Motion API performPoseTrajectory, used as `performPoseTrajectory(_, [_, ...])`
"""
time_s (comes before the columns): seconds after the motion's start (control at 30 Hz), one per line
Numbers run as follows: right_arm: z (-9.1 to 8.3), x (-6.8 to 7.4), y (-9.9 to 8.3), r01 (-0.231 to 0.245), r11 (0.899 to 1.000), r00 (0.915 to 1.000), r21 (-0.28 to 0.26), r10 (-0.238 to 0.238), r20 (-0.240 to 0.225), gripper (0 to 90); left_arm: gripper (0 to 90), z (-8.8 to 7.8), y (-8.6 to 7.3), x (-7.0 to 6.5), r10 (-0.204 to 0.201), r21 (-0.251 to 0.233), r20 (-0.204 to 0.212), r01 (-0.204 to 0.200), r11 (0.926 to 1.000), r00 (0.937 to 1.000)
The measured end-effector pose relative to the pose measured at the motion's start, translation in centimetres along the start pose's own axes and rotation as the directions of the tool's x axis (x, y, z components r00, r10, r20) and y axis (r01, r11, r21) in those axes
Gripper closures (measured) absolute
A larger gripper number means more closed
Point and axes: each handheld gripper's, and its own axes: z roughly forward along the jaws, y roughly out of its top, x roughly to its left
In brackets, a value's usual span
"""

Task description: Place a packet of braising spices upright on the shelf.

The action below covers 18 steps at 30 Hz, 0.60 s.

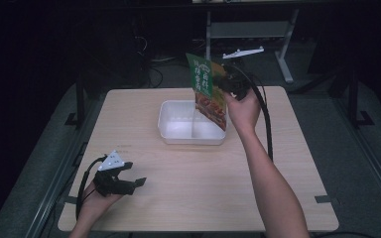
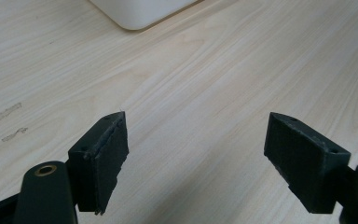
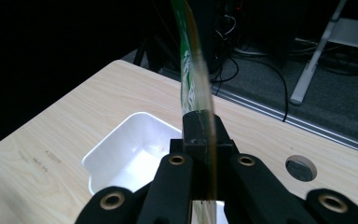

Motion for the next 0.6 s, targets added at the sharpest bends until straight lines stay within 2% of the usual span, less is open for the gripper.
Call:
performPoseTrajectory(0.2, [0.8,0.3,-0.1,0.018,1.0,0.9993,0.014,-0.019,0.034,89.7,20.7,-0.1,0.0,0.0,0.0,-0.002,-0.005,0.0,1.0,1.0])
performPoseTrajectory(0.6, [2.1,-0.1,-1.0,-0.011,1.0,0.9997,0.012,0.011,0.024,89.7,20.3,-0.1,0.0,0.0,-0.005,-0.009,-0.012,0.005,0.9999,0.9999])
